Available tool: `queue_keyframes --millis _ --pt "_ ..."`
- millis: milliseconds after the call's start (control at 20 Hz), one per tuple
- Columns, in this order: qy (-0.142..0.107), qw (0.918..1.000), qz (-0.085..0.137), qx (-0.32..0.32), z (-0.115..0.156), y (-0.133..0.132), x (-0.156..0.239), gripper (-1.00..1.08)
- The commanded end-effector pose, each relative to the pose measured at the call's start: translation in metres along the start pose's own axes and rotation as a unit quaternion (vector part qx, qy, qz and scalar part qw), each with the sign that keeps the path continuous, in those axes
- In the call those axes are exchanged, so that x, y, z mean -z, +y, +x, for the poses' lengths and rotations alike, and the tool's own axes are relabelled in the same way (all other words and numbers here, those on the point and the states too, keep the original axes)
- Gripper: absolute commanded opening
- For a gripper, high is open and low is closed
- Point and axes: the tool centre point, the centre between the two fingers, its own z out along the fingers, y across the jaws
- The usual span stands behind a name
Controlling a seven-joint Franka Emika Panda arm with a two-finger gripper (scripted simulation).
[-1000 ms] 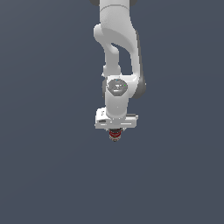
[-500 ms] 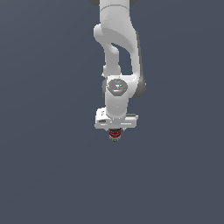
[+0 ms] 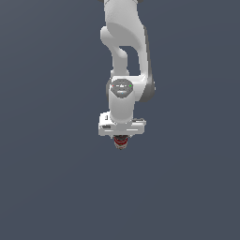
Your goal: Pick up the object and move it to a goal position.
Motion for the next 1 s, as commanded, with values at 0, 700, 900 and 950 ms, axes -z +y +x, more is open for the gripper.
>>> queue_keyframes --millis 0,700,900,950 --pt "0.003 1.0000 0.000 0.000 0.002 0.008 0.017 -1.00" --pt "0.003 1.0000 0.001 0.000 0.003 0.080 0.154 -1.00" --pt "0.003 1.0000 0.001 0.000 0.004 0.103 0.196 -1.00" --pt "0.003 1.0000 0.001 0.000 0.005 0.108 0.207 -1.00"
